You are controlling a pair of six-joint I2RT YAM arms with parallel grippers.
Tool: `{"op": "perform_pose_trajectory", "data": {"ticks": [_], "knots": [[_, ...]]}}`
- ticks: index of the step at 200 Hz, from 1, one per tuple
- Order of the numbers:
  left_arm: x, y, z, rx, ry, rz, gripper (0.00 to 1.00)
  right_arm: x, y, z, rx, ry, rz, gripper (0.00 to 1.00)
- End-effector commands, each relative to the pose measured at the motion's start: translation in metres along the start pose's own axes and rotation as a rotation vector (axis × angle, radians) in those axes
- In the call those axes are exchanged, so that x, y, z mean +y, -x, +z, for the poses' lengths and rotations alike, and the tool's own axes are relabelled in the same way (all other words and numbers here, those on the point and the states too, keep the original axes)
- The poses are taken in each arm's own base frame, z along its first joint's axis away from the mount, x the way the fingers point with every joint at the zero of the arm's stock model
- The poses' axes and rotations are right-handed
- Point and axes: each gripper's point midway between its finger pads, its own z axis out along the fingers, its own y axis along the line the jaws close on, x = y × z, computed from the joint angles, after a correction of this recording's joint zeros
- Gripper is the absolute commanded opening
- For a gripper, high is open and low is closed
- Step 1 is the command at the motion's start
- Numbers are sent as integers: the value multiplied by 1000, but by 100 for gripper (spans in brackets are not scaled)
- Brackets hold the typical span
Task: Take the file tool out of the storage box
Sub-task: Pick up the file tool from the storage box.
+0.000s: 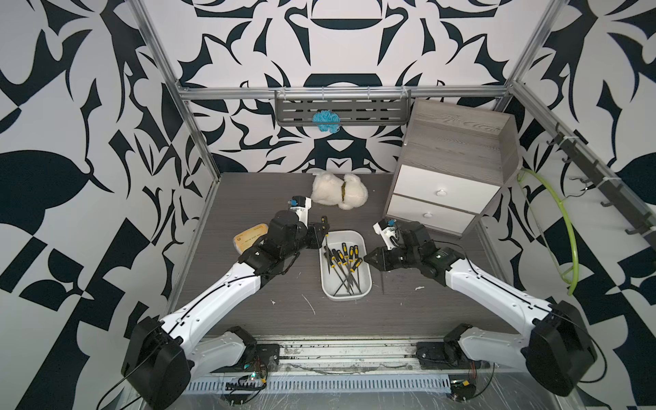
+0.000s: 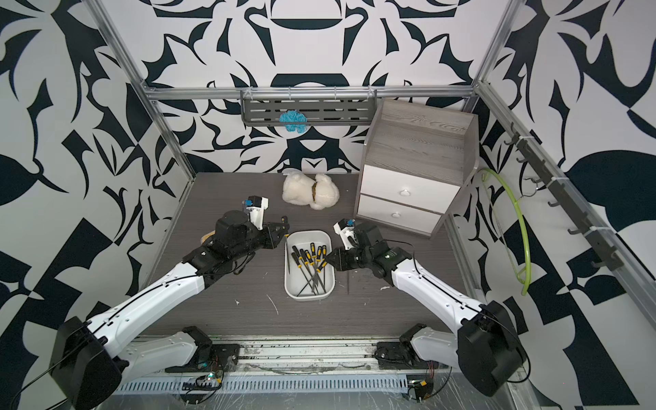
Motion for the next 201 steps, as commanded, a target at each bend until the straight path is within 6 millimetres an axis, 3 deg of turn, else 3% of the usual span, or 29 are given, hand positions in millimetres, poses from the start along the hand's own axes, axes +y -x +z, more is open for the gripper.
{"op": "perform_pose_trajectory", "data": {"ticks": [1,30,98,158,181,201], "knots": [[-11,-4,-2,-12,-85,-23,0,50,5,11,-7,190,-93,26],[-11,-9,-1,9,-94,-34,0,76,-6,31,27,222,-166,35],[-2,-21,10,44,-73,-56,0,90,-9,50,49,274,-163,38],[0,-25,15,65,-71,-63,0,84,-9,45,43,221,-166,31],[1,-24,12,61,-61,-55,0,66,-5,37,4,101,-172,31],[3,-25,13,64,-48,-46,0,69,-2,33,-23,114,-172,34]]}}
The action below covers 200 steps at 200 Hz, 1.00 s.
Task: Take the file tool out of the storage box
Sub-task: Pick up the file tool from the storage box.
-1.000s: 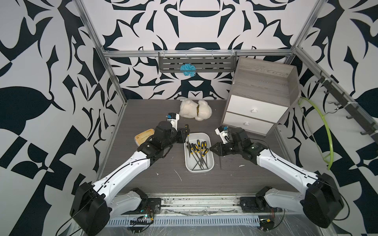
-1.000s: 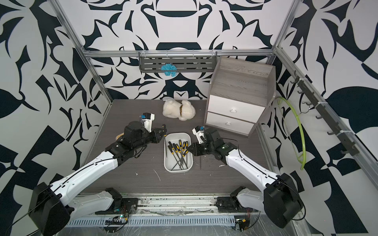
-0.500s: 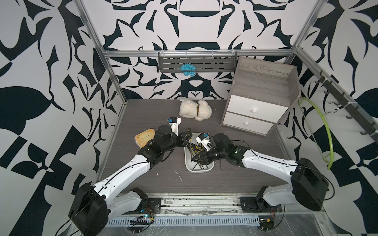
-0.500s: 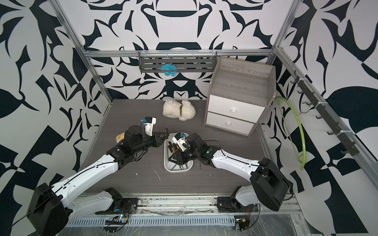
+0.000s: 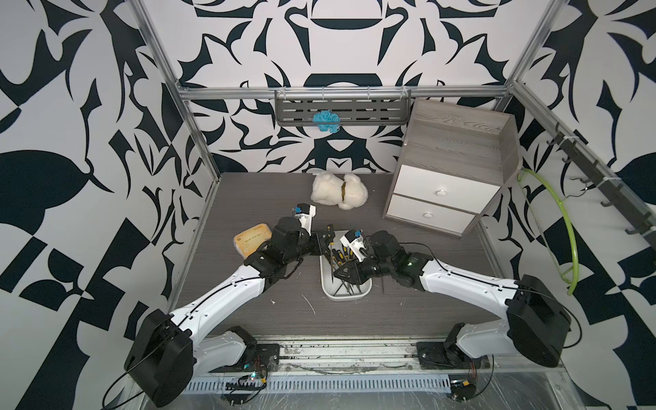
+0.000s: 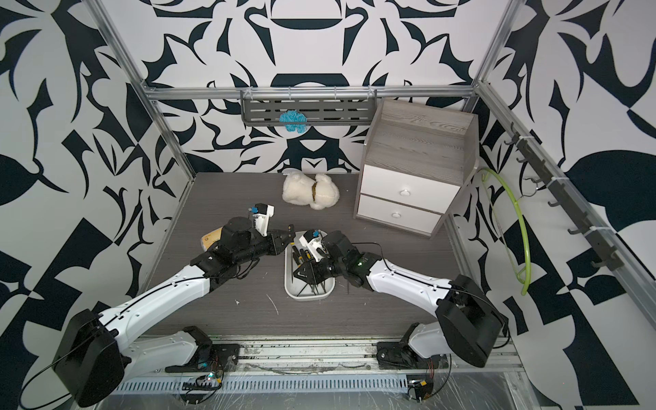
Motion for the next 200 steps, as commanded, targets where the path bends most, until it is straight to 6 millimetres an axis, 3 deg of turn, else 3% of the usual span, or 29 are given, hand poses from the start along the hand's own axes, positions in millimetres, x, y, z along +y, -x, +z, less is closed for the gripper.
{"op": "perform_pose_trajectory", "data": {"ticks": [1,24,83,111,141,186,194,200], "knots": [[-1,0,-2,2,0,17,0,12,23,-14,-92,-8,-52,34],[0,-1,2,10,4,15,0,26,21,-12,-90,47,-72,36],[1,-1,3,11,7,13,0,25,14,13,-13,44,-60,35],[1,-5,6,18,5,11,0,24,16,15,-13,32,-60,28],[0,-6,8,25,4,11,0,18,14,15,-12,9,-54,11],[1,-6,9,23,5,4,0,11,13,17,-2,-27,-51,1],[1,-7,9,26,1,2,11,10,12,18,2,-33,-49,0],[0,-8,9,30,-4,2,28,9,11,18,6,-34,-49,0]]}}
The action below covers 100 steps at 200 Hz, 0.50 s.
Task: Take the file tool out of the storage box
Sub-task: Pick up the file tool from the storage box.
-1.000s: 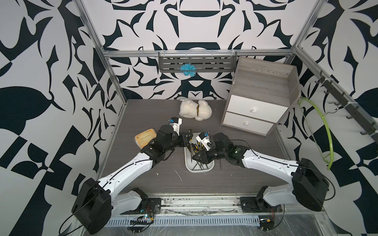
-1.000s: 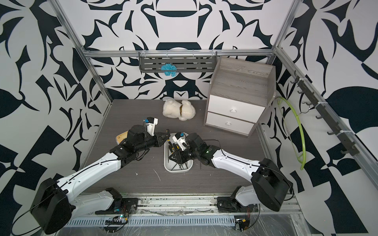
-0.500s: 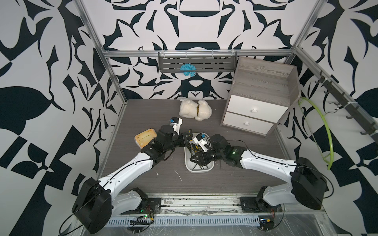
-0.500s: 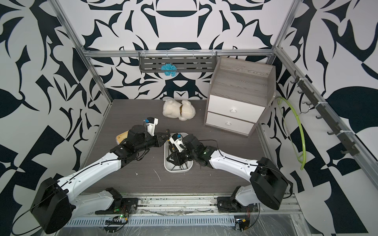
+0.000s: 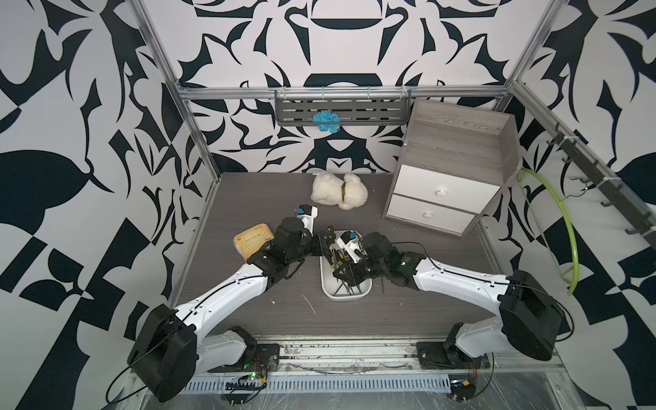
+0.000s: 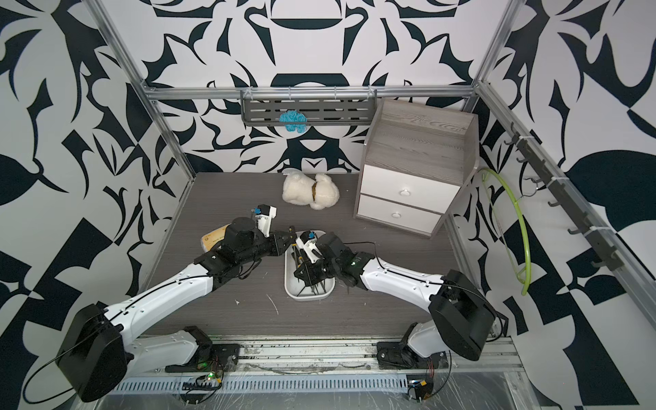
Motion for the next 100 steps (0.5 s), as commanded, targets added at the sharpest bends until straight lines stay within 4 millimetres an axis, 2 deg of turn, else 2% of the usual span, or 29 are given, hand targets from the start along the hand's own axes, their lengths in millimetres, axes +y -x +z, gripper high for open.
{"op": "perform_pose_trajectory", "data": {"ticks": [1,5,9,16,24,50,75,100], "knots": [[-5,0,2,8,-22,2,32,17,19,-5,-49,30,-60,0],[-5,0,2,11,-24,3,49,16,18,-6,-49,25,-59,0],[-6,0,2,11,-25,4,61,15,18,-5,-47,20,-57,0],[-7,0,1,9,-27,4,71,13,17,-7,-44,9,-57,0],[-4,2,-1,-5,-10,-2,77,10,15,-8,-42,-11,-55,0],[-3,11,-17,-73,16,35,84,-4,13,-25,-40,-119,-38,0],[-2,14,-34,-108,37,57,84,-25,3,-59,-2,-316,-12,0],[2,6,-37,-87,50,60,84,-51,-14,-97,15,-516,47,0]]}}
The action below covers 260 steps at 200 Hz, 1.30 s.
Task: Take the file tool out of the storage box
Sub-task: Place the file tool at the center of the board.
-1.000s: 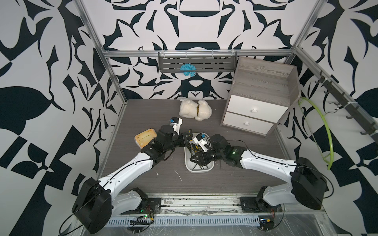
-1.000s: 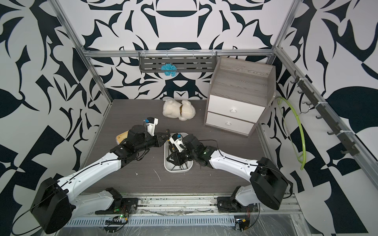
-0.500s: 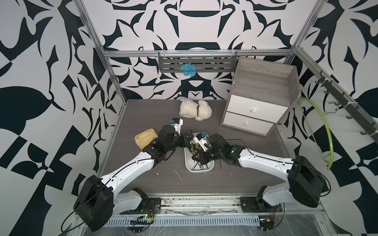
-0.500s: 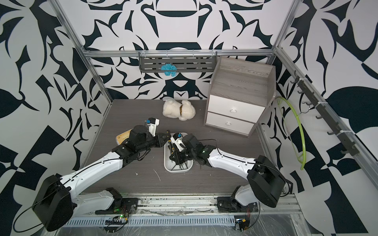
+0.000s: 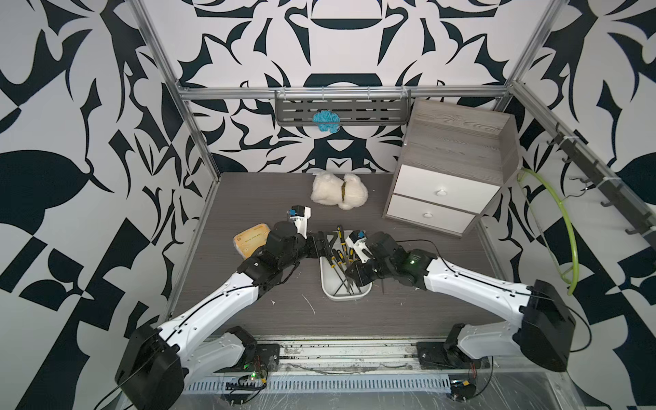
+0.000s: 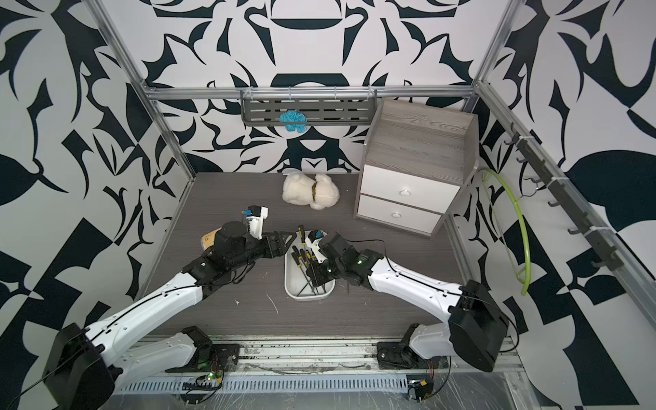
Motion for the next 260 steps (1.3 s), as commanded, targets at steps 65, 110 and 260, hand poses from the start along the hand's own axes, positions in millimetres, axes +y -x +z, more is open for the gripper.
{"op": "perform_pose_trajectory", "data": {"ticks": [65,110,260], "knots": [[15,-30,16,174,60,42,84,-120,-63,-47,307,-436,273,0],[13,-33,18,194,52,41,83,-145,-74,-21,441,-405,380,0],[3,-36,13,200,22,38,82,-173,-90,4,530,-445,490,0]]}}
